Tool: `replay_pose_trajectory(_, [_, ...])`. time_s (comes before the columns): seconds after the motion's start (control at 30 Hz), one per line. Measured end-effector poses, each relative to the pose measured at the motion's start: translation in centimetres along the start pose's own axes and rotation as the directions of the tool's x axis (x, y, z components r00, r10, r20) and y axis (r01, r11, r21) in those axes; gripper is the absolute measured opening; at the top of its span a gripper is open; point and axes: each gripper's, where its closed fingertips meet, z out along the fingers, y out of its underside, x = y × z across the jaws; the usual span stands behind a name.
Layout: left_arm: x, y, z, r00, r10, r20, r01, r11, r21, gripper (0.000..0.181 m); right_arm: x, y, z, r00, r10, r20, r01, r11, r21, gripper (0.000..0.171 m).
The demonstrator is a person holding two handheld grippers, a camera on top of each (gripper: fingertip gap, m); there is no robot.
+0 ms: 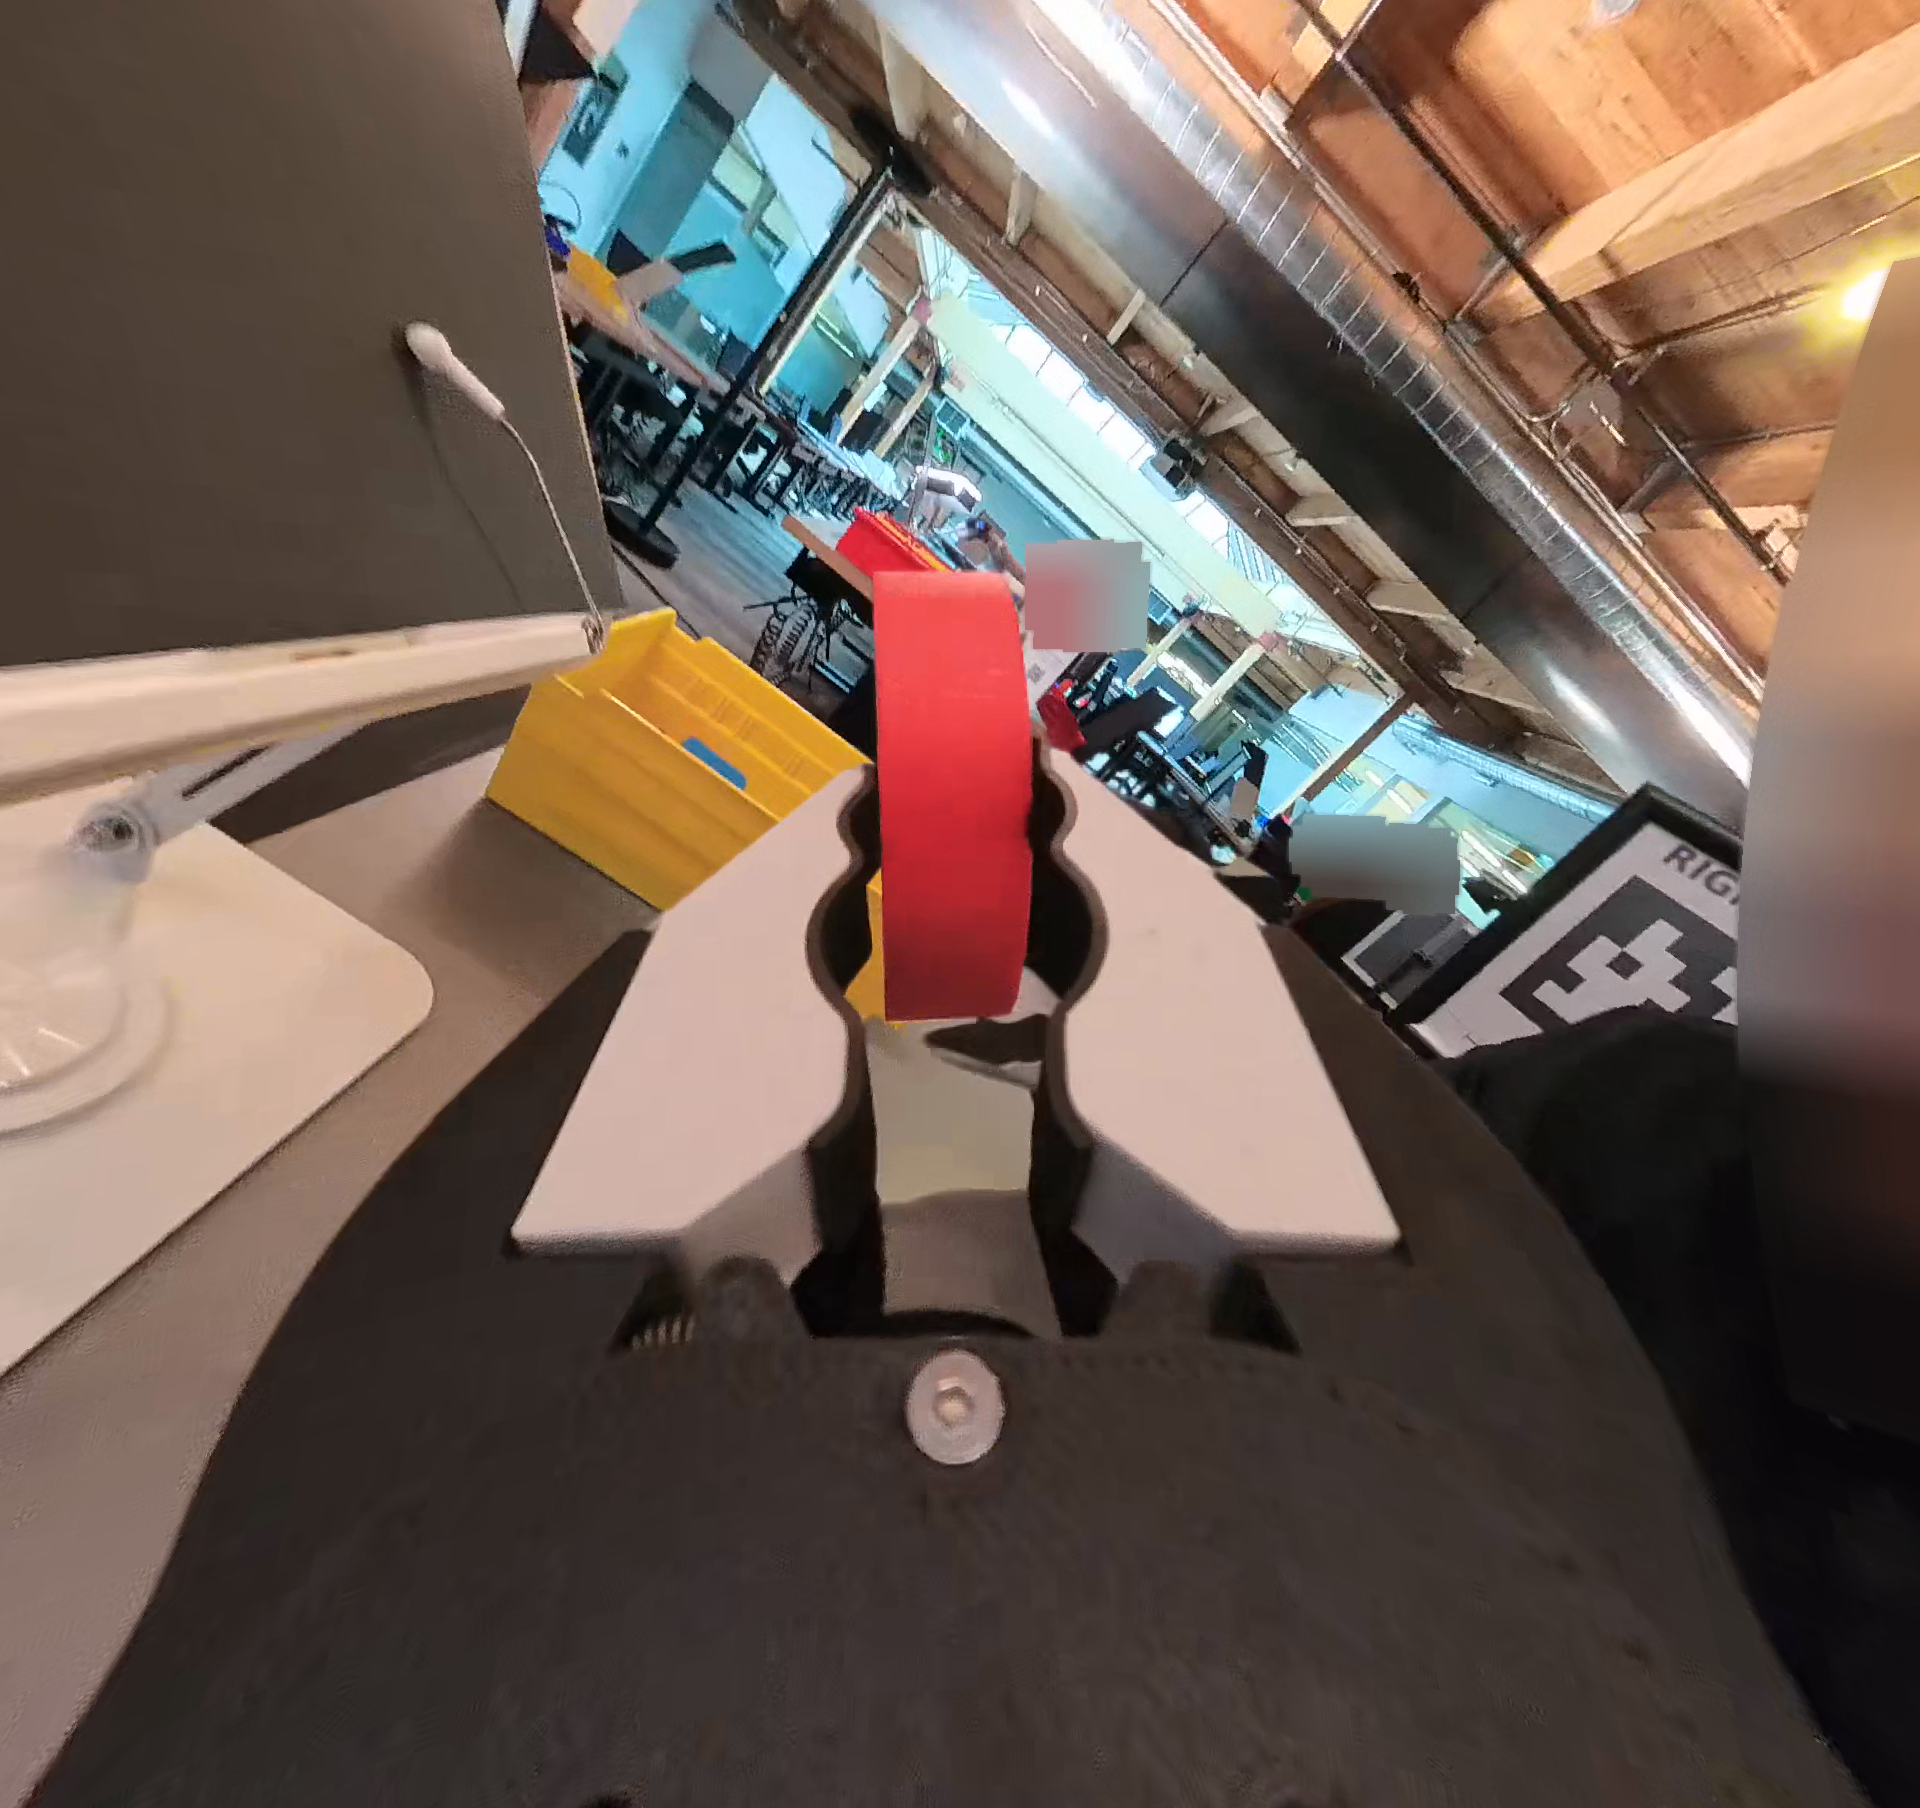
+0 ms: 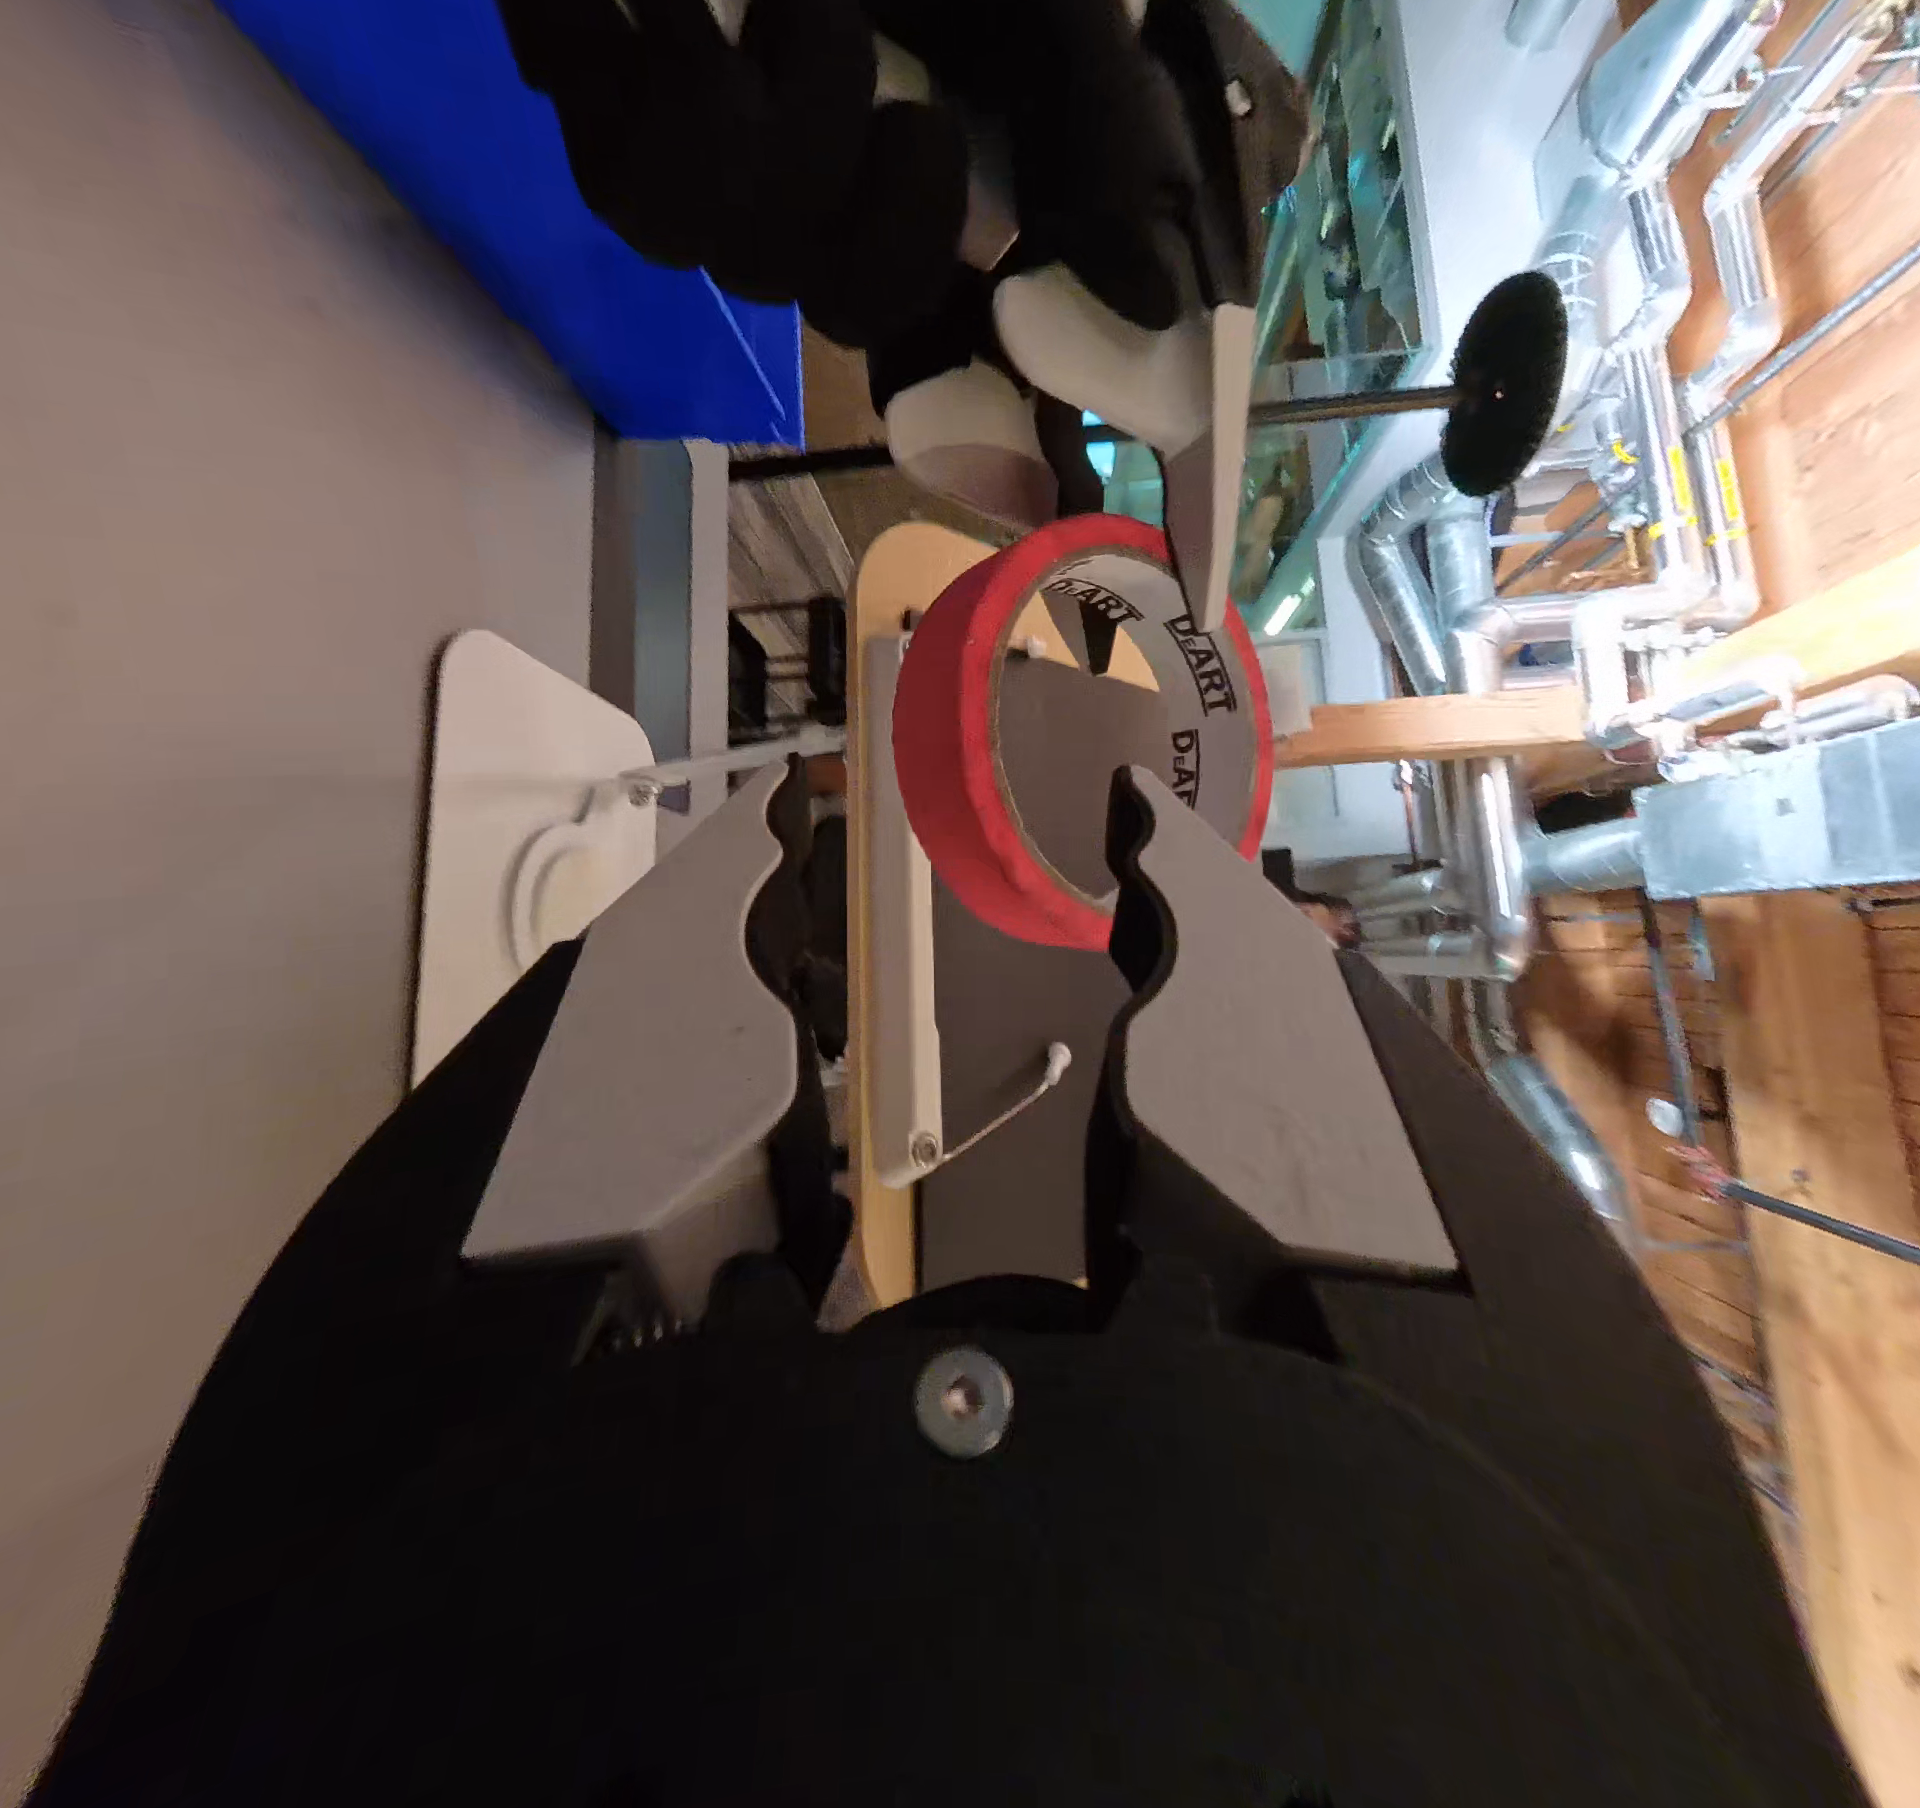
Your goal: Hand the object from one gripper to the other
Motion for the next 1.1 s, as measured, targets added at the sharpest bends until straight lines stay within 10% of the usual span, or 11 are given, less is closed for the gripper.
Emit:
replay_pose_trajectory(0.5, [0.1,2.0,3.1,0.962,-0.213,-0.171,0.218,0.976,0.005,0.027,1.3,3.5,0.2,0.975,-0.039,-0.221,0.012,0.992,-0.123,0.033])
replay_pose_trajectory(0.83, [0.6,-0.4,2.2,0.979,0.196,0.061,-0.200,0.978,0.065,0.069,-0.1,4.1,-0.1,0.967,0.250,0.048,-0.245,0.965,-0.098,0.021])
replay_pose_trajectory(0.97, [1.7,0.8,2.3,0.799,0.580,0.158,-0.566,0.815,-0.124,0.069,-2.1,4.5,-0.8,0.874,0.411,0.260,-0.389,0.912,-0.134,0.021])
replay_pose_trajectory(1.1, [2.1,4.1,3.0,0.464,0.881,0.087,-0.794,0.457,-0.400,0.065,-3.0,4.8,-2.2,0.790,0.481,0.380,-0.445,0.876,-0.185,0.021])
